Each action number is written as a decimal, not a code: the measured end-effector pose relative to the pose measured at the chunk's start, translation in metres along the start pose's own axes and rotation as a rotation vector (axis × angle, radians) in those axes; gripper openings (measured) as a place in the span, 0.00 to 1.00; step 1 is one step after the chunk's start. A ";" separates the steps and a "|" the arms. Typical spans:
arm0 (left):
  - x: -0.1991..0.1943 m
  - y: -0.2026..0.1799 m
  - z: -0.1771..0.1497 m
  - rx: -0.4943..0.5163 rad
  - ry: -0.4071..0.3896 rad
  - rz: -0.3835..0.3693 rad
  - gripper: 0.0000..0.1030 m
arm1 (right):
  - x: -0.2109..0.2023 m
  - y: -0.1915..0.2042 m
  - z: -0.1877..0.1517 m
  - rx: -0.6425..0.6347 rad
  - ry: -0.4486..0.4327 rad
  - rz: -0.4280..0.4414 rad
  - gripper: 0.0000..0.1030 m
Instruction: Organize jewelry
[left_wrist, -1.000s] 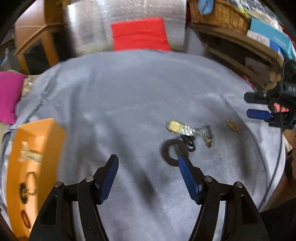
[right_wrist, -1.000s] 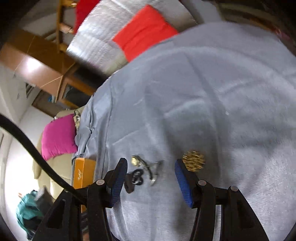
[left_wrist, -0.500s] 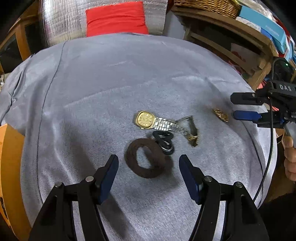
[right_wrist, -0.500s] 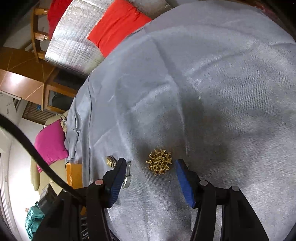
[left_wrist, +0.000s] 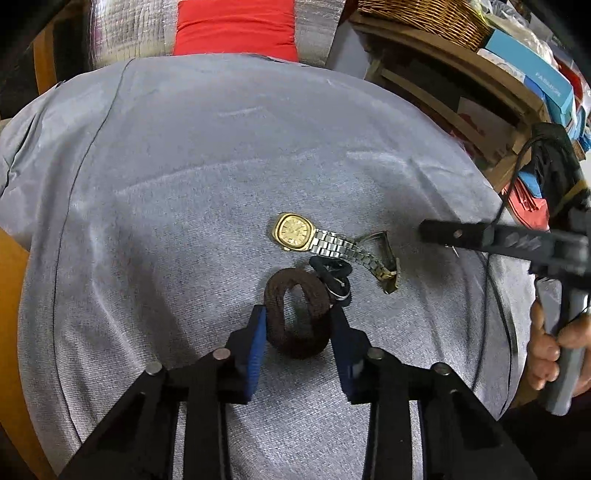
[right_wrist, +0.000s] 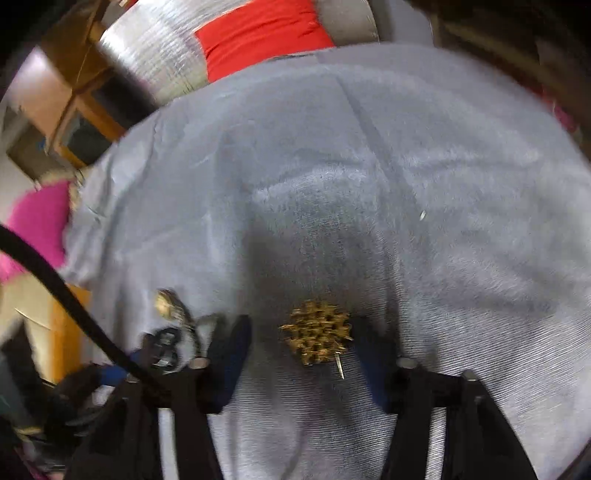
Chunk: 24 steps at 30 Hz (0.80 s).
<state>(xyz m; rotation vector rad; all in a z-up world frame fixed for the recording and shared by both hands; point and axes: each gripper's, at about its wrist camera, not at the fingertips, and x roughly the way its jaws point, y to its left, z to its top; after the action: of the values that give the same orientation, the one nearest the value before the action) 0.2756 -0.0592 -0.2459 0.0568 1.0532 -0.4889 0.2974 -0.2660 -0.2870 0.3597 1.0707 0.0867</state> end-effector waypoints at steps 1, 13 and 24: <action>0.000 -0.001 -0.001 0.004 0.000 -0.001 0.32 | 0.001 0.005 -0.002 -0.030 -0.007 -0.034 0.44; -0.027 0.016 -0.007 -0.046 -0.045 0.023 0.29 | -0.007 -0.011 -0.002 0.004 0.011 0.030 0.41; -0.016 0.029 -0.010 -0.081 0.032 0.072 0.41 | -0.010 -0.030 0.000 0.149 0.056 0.174 0.60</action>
<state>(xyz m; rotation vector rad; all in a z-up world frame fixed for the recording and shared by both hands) 0.2729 -0.0251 -0.2429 0.0307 1.0977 -0.3803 0.2892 -0.2967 -0.2887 0.5875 1.1025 0.1730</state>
